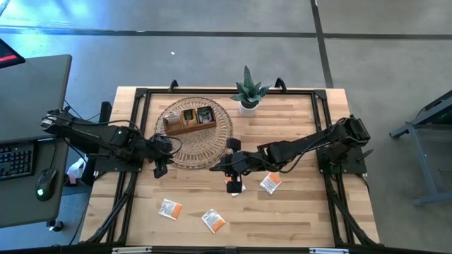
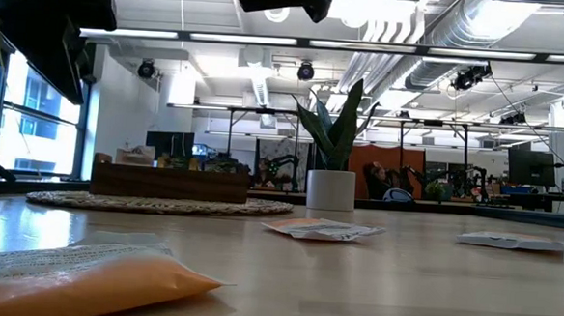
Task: Pick & Place Tea
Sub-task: Put the white tea bag into the left section of the wooden organizer
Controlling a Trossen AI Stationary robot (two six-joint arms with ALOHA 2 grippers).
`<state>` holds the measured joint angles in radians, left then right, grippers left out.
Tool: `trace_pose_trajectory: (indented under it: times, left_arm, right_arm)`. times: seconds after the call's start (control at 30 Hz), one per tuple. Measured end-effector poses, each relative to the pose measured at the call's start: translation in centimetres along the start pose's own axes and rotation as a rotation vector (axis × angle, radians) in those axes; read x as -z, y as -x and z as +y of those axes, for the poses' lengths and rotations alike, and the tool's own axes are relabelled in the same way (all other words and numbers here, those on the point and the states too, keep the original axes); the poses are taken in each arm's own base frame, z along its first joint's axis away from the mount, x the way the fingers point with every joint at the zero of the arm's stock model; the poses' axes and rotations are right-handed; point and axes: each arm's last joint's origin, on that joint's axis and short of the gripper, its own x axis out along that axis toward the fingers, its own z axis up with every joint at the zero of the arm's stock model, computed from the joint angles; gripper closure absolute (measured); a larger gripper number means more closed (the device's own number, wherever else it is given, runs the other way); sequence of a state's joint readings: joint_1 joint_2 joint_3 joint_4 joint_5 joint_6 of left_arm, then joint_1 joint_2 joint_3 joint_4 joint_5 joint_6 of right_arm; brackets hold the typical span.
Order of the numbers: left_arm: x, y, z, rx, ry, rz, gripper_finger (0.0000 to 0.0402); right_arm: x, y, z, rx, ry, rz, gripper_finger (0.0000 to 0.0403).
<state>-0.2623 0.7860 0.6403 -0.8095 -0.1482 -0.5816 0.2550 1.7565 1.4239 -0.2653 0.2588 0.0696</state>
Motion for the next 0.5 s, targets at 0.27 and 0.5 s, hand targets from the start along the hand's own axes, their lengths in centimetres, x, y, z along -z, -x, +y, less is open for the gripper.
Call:
trace_pose_trajectory:
  times: [0.27,0.5]
  left_arm:
    - [0.0,0.0,0.0,0.0,0.0,0.0,0.0302]
    - [0.0,0.0,0.0,0.0,0.0,0.0,0.0302]
  right_arm:
    - [0.0,0.0,0.0,0.0,0.0,0.0,0.037]
    - [0.0,0.0,0.0,0.0,0.0,0.0,0.0366]
